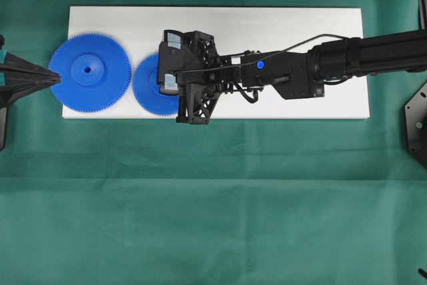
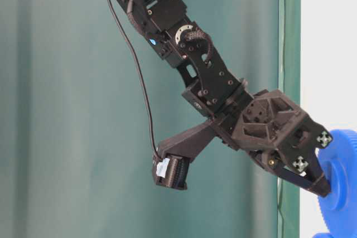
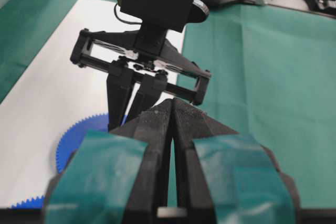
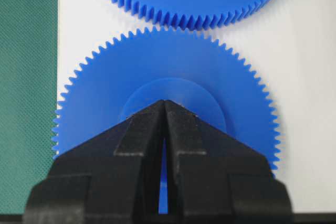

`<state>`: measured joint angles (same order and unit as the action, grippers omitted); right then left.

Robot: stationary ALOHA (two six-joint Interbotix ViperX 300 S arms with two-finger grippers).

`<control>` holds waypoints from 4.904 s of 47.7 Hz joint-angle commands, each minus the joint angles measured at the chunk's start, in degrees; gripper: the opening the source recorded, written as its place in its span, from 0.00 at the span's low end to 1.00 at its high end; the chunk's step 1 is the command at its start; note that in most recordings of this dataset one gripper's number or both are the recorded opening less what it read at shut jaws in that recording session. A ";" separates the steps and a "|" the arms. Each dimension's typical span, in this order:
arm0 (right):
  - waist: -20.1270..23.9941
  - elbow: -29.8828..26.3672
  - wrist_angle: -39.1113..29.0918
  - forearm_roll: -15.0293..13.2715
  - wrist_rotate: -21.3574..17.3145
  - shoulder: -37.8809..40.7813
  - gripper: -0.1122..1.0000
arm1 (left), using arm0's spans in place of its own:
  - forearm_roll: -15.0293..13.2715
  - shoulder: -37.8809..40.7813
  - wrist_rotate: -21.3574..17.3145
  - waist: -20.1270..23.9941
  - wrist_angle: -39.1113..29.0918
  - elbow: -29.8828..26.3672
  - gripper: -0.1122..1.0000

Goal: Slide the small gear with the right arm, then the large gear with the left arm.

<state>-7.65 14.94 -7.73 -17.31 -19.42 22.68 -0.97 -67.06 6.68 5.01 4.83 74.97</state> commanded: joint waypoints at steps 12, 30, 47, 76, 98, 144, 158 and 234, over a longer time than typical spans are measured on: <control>-2.37 6.50 -2.29 -0.18 -0.18 -3.16 0.55 | -0.09 0.70 1.05 -0.18 0.26 -0.44 0.10; -5.54 26.02 -2.02 0.18 -0.26 -15.38 0.55 | -0.09 0.53 3.60 -0.09 0.26 0.44 0.10; -10.37 46.05 -1.41 0.09 -7.73 -31.38 0.55 | -0.09 -0.35 3.43 0.26 0.35 1.93 0.10; -15.21 58.54 -1.23 -0.44 -11.34 -49.92 0.55 | -0.09 0.09 3.25 3.08 0.53 2.64 0.10; -15.21 53.70 0.00 -2.37 -10.63 -53.88 0.55 | -0.09 0.18 3.34 3.08 0.53 2.90 0.10; -15.21 57.39 6.24 -5.98 -10.99 -70.31 0.55 | 0.00 0.26 3.43 12.74 0.09 5.54 0.10; -15.21 57.57 6.33 -5.98 -10.99 -70.31 0.55 | 0.00 4.13 3.25 13.10 -7.82 4.31 0.10; -13.80 59.15 6.42 -5.62 -11.60 -70.75 0.55 | 0.18 41.31 -2.37 18.37 0.88 -1.32 0.10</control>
<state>-21.53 74.71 -1.76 -22.94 -30.85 -48.08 -0.88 -25.75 4.57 23.20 5.19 74.44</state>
